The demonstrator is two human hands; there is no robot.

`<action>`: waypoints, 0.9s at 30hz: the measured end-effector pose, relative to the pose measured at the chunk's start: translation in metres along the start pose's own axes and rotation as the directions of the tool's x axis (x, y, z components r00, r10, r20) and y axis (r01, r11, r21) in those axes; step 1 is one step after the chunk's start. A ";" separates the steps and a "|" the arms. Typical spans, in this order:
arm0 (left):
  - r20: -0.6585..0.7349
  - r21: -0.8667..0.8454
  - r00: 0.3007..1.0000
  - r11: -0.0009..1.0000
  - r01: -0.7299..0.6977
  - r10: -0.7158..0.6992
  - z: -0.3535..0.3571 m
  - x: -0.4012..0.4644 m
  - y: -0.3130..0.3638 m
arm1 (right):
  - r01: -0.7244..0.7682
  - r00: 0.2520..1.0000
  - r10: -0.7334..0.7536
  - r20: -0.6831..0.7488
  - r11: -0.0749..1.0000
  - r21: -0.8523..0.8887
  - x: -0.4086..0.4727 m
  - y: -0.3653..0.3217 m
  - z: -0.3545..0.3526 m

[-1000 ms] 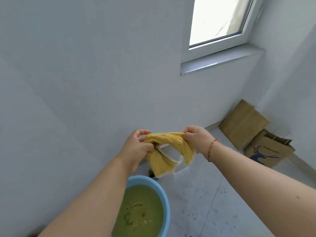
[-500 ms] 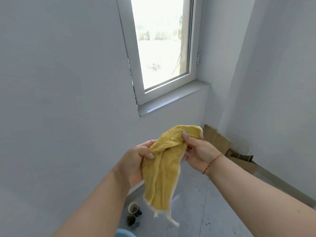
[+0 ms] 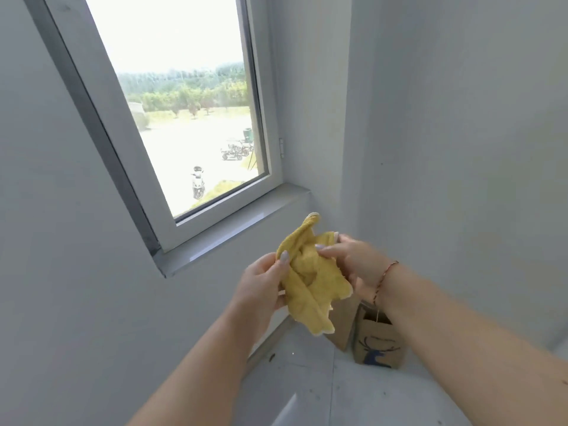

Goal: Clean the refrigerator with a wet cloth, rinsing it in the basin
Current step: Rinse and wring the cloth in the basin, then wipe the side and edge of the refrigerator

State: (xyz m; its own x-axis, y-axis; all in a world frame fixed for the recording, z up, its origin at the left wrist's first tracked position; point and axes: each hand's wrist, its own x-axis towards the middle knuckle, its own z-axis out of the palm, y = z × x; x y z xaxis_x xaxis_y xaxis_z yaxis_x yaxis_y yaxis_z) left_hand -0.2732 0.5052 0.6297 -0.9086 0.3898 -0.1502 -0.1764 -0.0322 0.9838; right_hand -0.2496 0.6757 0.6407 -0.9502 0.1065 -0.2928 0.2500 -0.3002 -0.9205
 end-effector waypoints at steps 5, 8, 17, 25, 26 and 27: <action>0.011 0.048 0.999 0.998 0.047 -0.048 0.038 0.028 0.012 | 0.092 0.995 -0.088 -0.056 0.993 0.071 -0.006 -0.012 -0.050; -0.012 0.129 0.999 0.991 0.034 -0.033 0.057 0.050 0.019 | 0.189 0.974 -0.164 -0.155 0.970 0.156 -0.006 -0.025 -0.078; 0.350 -0.012 0.936 0.999 0.048 -0.041 0.122 0.129 0.041 | 0.280 0.891 -0.283 -0.356 0.958 -0.061 0.008 -0.069 -0.147; 0.670 0.252 0.741 0.929 -0.270 0.033 0.165 0.212 0.073 | 0.151 0.853 -0.188 -0.487 0.982 -0.116 0.007 -0.107 -0.196; 0.693 0.324 0.718 0.860 -0.393 0.067 0.172 0.219 0.077 | 0.122 0.832 -0.169 -0.528 0.985 -0.124 0.006 -0.109 -0.197; 0.717 0.371 0.689 0.779 -0.505 0.105 0.182 0.224 0.082 | 0.089 0.793 -0.161 -0.588 0.985 -0.150 0.005 -0.112 -0.199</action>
State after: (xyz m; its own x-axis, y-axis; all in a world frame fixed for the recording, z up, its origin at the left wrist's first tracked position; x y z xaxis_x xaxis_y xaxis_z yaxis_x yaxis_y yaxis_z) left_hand -0.4227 0.7572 0.6948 -0.3730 0.9252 0.0705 0.4623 0.1194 0.8787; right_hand -0.2456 0.8986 0.6905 -0.6842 0.6901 -0.2357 0.1897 -0.1436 -0.9713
